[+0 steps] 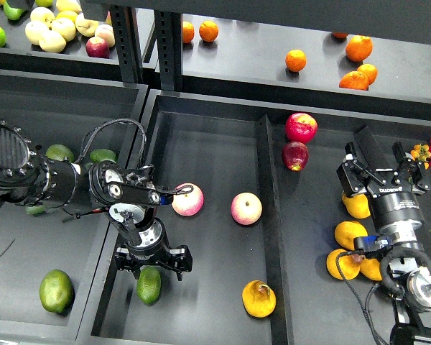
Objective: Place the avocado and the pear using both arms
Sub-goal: 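Lower the left gripper onto the avocado and close it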
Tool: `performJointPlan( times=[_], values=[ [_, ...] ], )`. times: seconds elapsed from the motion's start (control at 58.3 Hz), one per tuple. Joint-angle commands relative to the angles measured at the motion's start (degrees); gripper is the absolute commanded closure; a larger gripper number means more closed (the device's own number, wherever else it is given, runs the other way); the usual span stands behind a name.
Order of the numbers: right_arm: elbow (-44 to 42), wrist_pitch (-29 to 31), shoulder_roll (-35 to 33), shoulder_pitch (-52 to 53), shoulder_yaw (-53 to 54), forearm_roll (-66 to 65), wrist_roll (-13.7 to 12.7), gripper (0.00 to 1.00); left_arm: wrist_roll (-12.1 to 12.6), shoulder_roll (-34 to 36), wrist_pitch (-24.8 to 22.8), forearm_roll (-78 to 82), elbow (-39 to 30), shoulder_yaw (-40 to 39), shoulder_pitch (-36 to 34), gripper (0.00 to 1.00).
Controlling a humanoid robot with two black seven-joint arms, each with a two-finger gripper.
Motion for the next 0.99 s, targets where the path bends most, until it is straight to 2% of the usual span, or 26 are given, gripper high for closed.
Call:
performJointPlan(
  times=[0.0,0.497,0.977],
  values=[
    [0.04,0.00,0.00,-0.09,0.17,0.00,0.00,0.00,0.00,-0.24,0.00,0.20,1.29,0.00,1.45,0.01],
    [0.74,0.00,0.00,-0.44,0.26,0.00,0.00,0.00,0.00,-0.33,0.00,0.81,2.26,0.00,2.68,0.01],
    [0.83,0.09,0.00,-0.44,0.26,0.00,0.00,0.00,0.00,-1.03,0.00,3.62,6.39,-0.88,6.19,0.02]
  ],
)
